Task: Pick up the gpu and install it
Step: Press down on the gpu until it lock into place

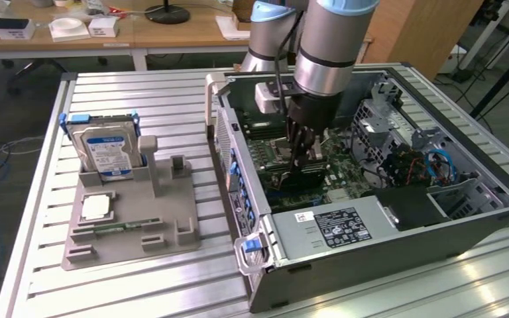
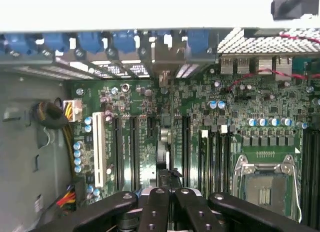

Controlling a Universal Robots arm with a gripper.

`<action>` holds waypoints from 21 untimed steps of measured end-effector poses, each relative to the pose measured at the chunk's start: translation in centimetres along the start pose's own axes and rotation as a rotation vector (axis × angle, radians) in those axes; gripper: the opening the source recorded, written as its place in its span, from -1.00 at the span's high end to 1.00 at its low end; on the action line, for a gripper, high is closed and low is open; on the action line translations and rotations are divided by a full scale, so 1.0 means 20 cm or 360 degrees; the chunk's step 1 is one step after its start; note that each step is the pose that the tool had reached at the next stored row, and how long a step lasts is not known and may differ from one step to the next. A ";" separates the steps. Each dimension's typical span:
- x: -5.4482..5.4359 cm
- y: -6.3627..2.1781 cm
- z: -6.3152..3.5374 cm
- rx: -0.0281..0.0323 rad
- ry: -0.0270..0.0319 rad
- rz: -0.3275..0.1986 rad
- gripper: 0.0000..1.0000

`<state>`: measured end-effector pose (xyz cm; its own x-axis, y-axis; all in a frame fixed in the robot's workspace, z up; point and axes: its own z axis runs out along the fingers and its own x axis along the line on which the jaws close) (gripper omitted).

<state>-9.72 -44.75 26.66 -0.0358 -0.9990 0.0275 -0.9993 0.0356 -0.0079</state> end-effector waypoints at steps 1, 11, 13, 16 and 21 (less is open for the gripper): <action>0.00 0.002 0.010 0.00002 0.00000 0.0000 0.79; 0.00 0.002 0.030 -0.00009 0.00020 0.0000 0.79; 0.00 0.002 0.003 0.00022 -0.00047 0.0002 0.79; 0.00 0.023 -0.048 0.00057 -0.00009 0.0002 0.79; 0.00 0.114 -0.072 0.00072 0.00006 0.0001 0.79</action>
<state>-12.01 -44.65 28.08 -0.0367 -0.9989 0.0278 -0.9993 0.0364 -0.0125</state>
